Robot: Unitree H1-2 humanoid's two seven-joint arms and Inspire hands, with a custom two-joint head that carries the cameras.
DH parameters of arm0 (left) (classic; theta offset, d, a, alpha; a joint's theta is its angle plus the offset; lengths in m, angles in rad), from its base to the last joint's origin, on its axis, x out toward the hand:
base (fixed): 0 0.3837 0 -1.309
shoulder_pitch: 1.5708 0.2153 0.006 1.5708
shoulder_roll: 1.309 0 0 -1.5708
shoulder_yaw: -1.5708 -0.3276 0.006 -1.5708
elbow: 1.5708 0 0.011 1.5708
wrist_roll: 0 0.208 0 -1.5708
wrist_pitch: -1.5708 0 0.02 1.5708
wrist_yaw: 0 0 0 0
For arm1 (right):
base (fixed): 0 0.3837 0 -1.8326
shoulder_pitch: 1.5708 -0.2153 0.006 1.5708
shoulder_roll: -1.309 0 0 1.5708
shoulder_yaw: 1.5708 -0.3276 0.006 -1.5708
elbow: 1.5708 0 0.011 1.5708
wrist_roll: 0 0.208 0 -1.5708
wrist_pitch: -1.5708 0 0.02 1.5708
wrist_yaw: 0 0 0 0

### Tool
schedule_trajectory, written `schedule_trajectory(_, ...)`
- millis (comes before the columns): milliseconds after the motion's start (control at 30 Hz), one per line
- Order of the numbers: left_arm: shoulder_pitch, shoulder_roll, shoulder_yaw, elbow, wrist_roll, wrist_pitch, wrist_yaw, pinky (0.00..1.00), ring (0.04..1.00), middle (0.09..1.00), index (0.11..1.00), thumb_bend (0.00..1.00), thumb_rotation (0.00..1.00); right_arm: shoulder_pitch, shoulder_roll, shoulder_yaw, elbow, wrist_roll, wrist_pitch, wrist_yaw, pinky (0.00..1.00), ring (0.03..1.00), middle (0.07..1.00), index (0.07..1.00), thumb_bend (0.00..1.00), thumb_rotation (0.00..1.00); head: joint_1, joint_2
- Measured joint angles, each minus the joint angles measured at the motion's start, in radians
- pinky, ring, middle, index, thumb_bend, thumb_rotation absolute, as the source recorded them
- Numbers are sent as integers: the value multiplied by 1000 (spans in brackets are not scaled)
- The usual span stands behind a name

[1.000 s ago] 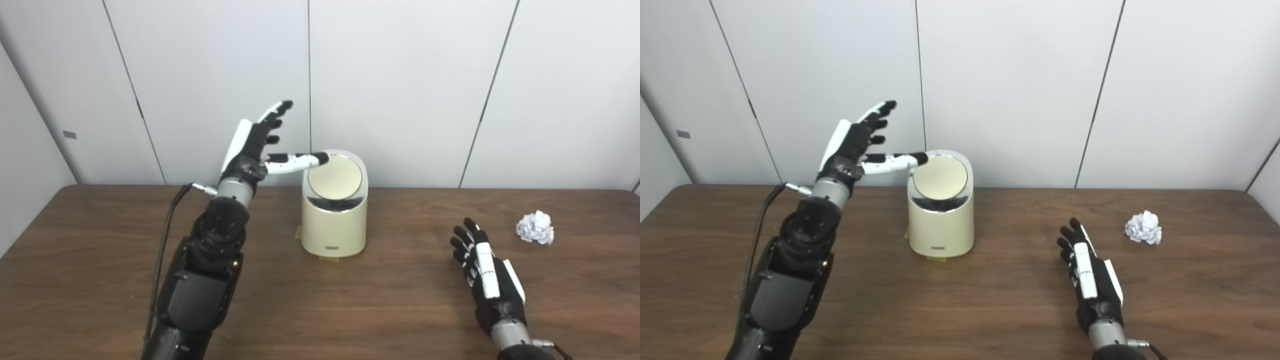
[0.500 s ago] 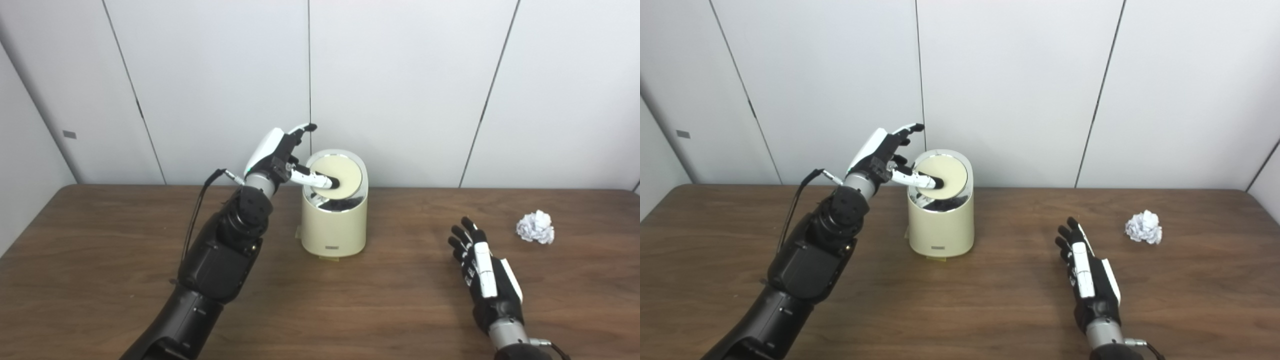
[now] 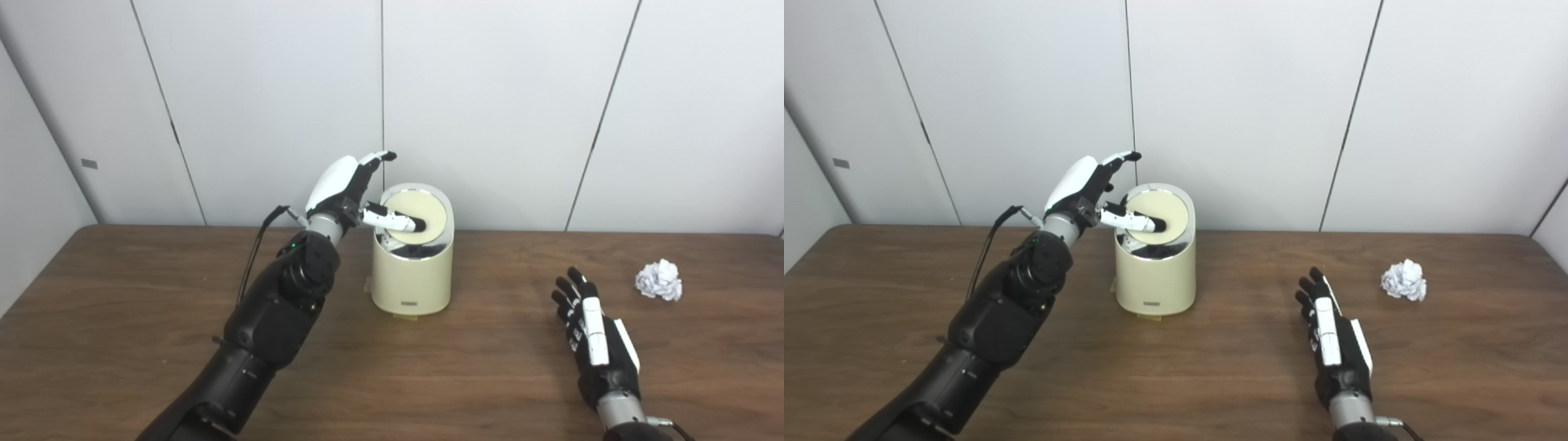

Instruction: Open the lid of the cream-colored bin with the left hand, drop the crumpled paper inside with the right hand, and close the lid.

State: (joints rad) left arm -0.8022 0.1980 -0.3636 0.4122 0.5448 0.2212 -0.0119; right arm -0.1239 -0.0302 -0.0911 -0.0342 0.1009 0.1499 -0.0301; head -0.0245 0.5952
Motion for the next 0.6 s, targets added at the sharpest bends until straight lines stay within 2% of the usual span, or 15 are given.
schedule_trajectory(167,-35,34,-70,-2,83,-17,-32,942,956,953,957,890,0,2,12,2,-6,0,0,-3,984,927,929,961,683,953,1,9)
schedule_trajectory(367,-86,80,-150,-40,189,-11,-127,905,952,961,956,915,0,6,30,1,-25,5,1,-5,1000,934,937,970,661,962,6,20)
schedule_trajectory(600,-90,101,-175,-89,271,-10,-187,847,930,948,947,899,0,6,21,0,-25,4,1,-3,1000,936,940,972,662,970,20,32)
